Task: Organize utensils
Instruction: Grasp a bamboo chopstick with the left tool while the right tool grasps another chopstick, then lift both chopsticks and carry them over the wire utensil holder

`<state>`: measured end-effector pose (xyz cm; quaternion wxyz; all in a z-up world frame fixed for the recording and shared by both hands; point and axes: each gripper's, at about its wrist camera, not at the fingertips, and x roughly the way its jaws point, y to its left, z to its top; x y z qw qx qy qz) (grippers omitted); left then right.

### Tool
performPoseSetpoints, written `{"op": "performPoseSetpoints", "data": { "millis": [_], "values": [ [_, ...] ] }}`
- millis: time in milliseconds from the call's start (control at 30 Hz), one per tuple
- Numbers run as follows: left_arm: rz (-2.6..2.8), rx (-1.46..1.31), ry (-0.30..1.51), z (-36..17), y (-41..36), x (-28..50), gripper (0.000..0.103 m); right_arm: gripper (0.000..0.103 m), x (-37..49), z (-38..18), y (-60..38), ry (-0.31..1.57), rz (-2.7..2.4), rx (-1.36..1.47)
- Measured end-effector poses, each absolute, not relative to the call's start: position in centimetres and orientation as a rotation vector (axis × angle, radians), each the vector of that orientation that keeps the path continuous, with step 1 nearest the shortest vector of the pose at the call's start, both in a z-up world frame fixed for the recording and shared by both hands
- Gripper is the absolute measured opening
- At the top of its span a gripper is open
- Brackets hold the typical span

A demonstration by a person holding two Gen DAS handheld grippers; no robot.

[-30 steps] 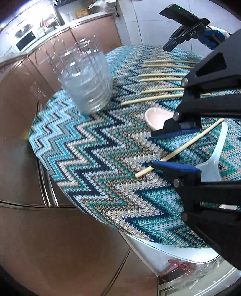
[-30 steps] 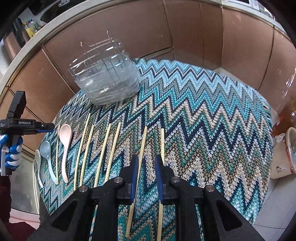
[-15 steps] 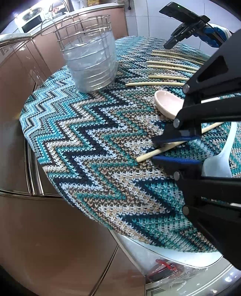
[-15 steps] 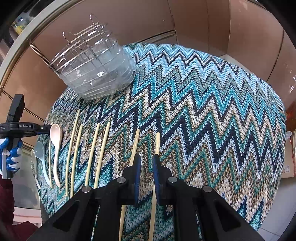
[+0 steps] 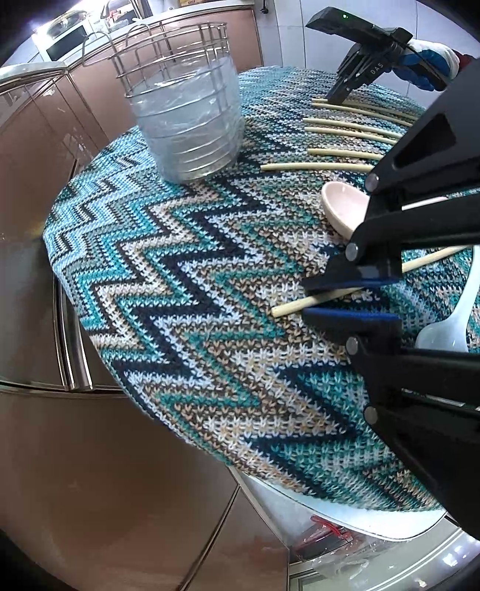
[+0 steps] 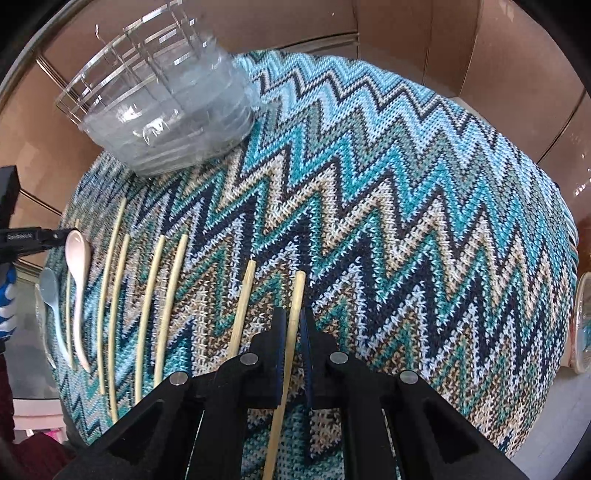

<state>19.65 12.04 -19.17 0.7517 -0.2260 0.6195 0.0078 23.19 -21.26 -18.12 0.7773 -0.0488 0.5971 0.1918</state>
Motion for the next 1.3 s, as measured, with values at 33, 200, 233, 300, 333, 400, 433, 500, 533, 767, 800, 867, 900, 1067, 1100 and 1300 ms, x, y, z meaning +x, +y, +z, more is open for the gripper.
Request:
{"op": "performPoseSetpoints", "data": {
  "millis": [33, 200, 233, 300, 333, 400, 433, 500, 533, 767, 800, 867, 900, 1067, 1100, 1300],
  "values": [
    [0.019, -0.491, 1.349, -19.1, 12.0, 19.6, 0.009, 0.008, 23.2, -18.1, -21.2, 1.291, 0.418, -0.110],
    [0.022, -0.480, 1.314, -18.7, 11.7, 19.0, 0.008, 0.006, 22.3, -17.8, -21.1, 1.251, 0.423, -0.132],
    [0.018, -0.480, 1.302, -18.5, 11.6, 18.8, 0.008, 0.006, 21.9, -17.6, -21.2, 1.239, 0.421, -0.132],
    [0.007, -0.468, 1.265, -17.8, 11.6, 18.4, 0.008, 0.006, 20.8, -16.9, -21.6, 1.205, 0.415, -0.134],
    [0.001, -0.461, 1.247, -17.4, 11.5, 18.2, 0.008, 0.006, 20.2, -16.6, -21.7, 1.188, 0.409, -0.138],
    [-0.004, -0.450, 1.208, -16.5, 11.5, 17.7, 0.008, 0.006, 19.1, -15.4, -22.1, 1.147, 0.403, -0.144],
    [-0.012, -0.449, 1.177, -15.9, 11.5, 17.4, 0.008, 0.006, 18.5, -14.9, -22.5, 1.125, 0.400, -0.140],
    [-0.023, -0.448, 1.140, -14.9, 11.6, 17.0, 0.007, 0.006, 17.2, -13.4, -22.9, 1.073, 0.390, -0.131],
    [-0.035, -0.452, 1.115, -14.3, 11.6, 16.6, 0.006, 0.006, 16.7, -12.7, -23.2, 1.056, 0.386, -0.124],
    [-0.065, -0.399, 0.974, -10.1, 11.0, 14.6, 0.005, 0.006, 13.0, -6.7, -23.5, 0.888, 0.397, -0.076],
    [-0.069, -0.392, 0.955, -9.4, 10.9, 14.4, 0.005, 0.006, 12.7, -5.7, -23.2, 0.859, 0.407, -0.070],
    [-0.083, -0.384, 0.916, -8.1, 10.7, 13.9, 0.005, 0.006, 12.3, -4.1, -22.5, 0.811, 0.423, -0.064],
    [-0.091, -0.379, 0.891, -7.2, 10.6, 13.6, 0.005, 0.006, 12.1, -3.2, -21.9, 0.781, 0.434, -0.061],
    [-0.144, -0.383, 0.763, -2.4, 10.0, 13.2, 0.005, 0.006, 12.0, 0.7, -19.7, 0.633, 0.503, -0.015],
    [-0.155, -0.381, 0.730, -1.2, 9.8, 13.3, 0.005, 0.006, 12.1, 1.6, -19.3, 0.593, 0.520, 0.001],
    [-0.194, -0.358, 0.504, 5.9, 7.9, 14.9, 0.005, 0.006, 14.3, 6.0, -17.4, 0.377, 0.584, 0.097]
  ]
}}
